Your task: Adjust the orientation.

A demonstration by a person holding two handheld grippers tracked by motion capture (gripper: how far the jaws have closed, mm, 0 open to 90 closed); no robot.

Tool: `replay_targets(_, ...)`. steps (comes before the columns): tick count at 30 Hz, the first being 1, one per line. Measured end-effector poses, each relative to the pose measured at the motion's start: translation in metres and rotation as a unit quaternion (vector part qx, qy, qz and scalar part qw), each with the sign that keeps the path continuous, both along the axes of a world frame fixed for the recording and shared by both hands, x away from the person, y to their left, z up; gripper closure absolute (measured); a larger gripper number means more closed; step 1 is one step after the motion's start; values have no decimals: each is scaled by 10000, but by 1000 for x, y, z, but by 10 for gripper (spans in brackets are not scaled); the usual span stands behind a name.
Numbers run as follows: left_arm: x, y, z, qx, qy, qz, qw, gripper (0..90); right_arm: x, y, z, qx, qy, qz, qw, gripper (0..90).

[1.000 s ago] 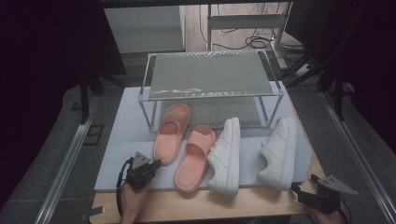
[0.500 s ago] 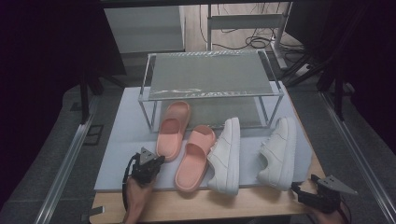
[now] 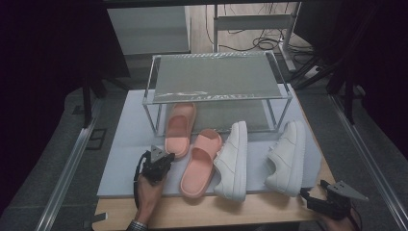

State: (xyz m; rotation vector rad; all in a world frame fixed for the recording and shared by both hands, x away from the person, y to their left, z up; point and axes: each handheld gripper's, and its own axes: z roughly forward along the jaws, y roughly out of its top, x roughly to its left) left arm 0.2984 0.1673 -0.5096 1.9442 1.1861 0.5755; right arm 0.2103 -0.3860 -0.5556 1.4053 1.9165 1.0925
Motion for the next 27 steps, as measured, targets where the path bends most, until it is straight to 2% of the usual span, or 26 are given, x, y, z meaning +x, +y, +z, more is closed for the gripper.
replay_targets(8, 8, -7, 9, -23, -111, -18, 9999, 900, 0, 0, 0, 1, 0, 0, 10000, 118)
replay_targets(12, 10, -13, 8, 50, -97, -92, 9999, 900, 0, 0, 0, -5, 0, 3, 10000, 118)
replay_targets(18, 16, -17, 7, 31, -102, -74, 9999, 900, 0, 0, 0, -6, 0, 4, 10000, 118)
replay_targets(27, 37, -23, 6, 52, -95, 36, 9999, 900, 0, 0, 0, -3, -1, 5, 10000, 118)
